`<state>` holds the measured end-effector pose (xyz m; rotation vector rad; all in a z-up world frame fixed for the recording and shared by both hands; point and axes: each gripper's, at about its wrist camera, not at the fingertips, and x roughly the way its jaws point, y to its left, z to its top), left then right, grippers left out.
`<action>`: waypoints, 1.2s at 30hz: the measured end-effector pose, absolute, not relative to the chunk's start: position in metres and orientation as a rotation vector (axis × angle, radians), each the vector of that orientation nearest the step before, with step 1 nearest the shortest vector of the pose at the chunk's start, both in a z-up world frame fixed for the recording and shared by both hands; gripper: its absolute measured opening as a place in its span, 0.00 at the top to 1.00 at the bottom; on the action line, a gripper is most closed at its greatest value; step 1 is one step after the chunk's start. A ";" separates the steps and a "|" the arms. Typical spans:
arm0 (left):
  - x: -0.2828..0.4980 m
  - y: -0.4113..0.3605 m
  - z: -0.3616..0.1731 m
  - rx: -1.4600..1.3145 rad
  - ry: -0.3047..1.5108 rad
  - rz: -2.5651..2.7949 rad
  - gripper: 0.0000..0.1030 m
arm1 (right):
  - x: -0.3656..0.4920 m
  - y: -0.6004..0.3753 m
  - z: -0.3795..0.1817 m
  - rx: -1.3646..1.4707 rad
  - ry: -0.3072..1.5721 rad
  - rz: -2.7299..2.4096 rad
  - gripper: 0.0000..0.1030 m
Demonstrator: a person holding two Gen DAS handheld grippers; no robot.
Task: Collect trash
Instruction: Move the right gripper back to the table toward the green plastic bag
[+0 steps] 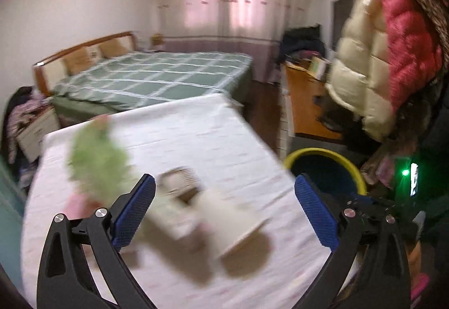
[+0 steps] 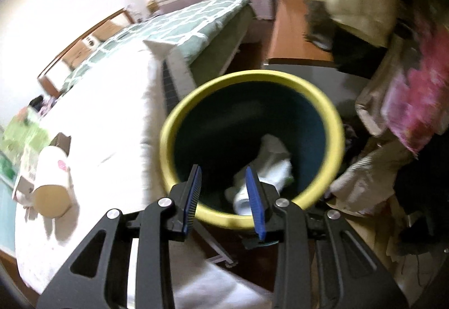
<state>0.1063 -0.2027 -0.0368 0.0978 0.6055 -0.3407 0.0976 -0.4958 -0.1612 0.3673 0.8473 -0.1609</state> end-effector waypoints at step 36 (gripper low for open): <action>0.075 0.085 -0.076 -0.144 0.620 0.119 0.05 | 0.239 -0.102 -0.078 -0.012 0.772 0.253 0.62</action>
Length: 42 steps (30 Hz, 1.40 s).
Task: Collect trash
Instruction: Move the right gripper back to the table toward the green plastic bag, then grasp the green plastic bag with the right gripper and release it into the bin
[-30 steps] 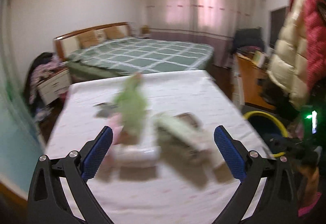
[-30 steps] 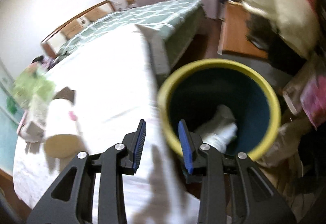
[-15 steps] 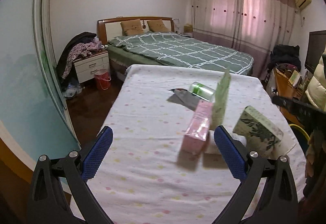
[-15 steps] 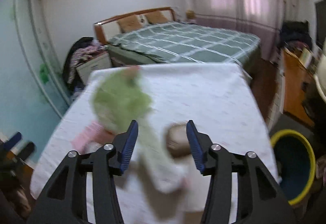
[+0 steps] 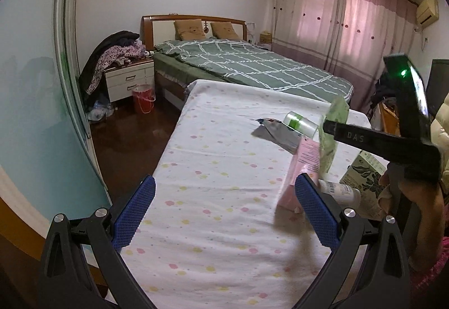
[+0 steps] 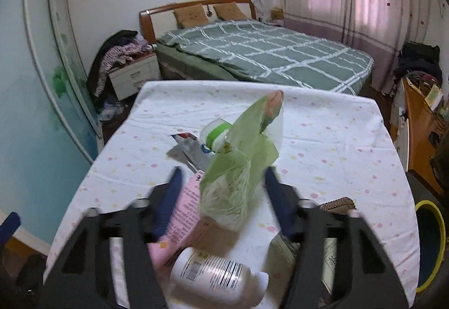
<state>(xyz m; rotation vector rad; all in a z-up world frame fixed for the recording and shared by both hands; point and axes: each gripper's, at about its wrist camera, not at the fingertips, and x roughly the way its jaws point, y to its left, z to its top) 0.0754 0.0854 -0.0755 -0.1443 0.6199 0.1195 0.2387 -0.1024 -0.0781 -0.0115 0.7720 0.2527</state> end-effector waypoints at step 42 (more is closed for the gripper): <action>0.087 -0.004 -0.084 -0.078 0.650 -0.038 0.05 | 0.161 -0.388 -0.060 0.262 0.592 -0.267 0.97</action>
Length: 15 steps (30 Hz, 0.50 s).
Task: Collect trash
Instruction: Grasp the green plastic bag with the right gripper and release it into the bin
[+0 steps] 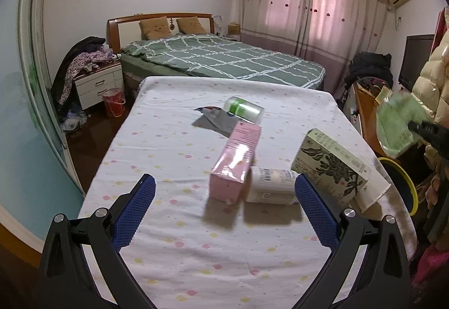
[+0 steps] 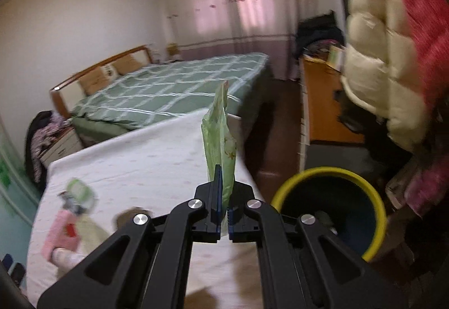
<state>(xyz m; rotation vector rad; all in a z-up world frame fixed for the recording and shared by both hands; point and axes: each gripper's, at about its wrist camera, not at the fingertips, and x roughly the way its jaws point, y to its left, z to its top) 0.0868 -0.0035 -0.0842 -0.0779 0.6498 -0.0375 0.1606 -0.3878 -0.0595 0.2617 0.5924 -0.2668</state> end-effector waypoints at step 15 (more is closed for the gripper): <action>0.101 -0.056 -0.093 0.009 0.696 -0.103 0.05 | 0.153 -0.472 -0.128 0.351 0.697 -0.453 0.95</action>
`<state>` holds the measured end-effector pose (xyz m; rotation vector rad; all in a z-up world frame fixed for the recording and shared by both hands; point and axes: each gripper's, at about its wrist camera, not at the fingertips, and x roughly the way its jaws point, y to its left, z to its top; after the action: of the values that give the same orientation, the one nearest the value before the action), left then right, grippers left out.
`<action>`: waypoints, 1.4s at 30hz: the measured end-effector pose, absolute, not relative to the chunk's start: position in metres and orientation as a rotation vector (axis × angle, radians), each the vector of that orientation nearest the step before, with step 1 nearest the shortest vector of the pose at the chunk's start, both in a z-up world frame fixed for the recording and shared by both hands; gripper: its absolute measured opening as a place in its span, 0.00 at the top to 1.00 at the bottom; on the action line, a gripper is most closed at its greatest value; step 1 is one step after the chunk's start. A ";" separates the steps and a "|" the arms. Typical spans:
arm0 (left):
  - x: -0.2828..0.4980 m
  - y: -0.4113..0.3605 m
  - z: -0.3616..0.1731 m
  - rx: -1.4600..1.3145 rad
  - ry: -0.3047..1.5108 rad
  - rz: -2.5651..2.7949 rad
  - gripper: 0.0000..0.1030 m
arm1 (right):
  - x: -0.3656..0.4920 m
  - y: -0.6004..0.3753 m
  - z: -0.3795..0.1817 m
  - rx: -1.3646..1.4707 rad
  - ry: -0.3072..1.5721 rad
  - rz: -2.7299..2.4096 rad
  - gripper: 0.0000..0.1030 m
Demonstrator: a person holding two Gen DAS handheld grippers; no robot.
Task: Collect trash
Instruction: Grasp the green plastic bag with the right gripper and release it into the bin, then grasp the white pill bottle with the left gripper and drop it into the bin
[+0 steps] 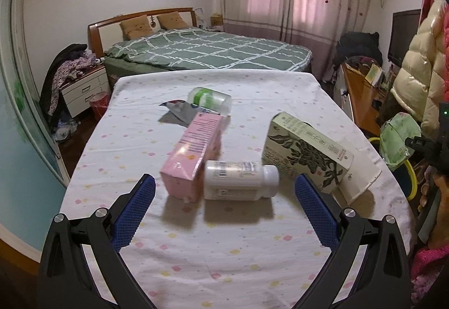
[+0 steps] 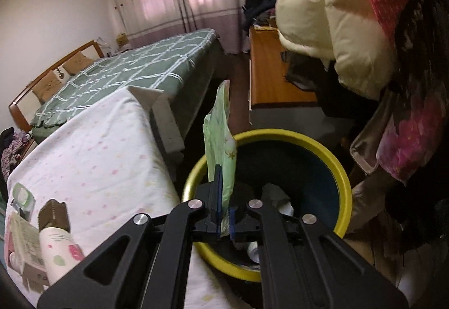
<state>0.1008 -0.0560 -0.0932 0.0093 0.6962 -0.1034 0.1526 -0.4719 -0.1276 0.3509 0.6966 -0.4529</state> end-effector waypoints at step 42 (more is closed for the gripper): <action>0.165 -0.084 -0.153 0.060 0.848 -0.161 0.05 | 0.166 -0.462 -0.147 0.340 0.738 -0.421 0.67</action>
<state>0.1649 -0.0843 -0.1526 0.0604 0.8479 -0.1607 0.1662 -0.4616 -0.1472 0.3396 0.7382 -0.4211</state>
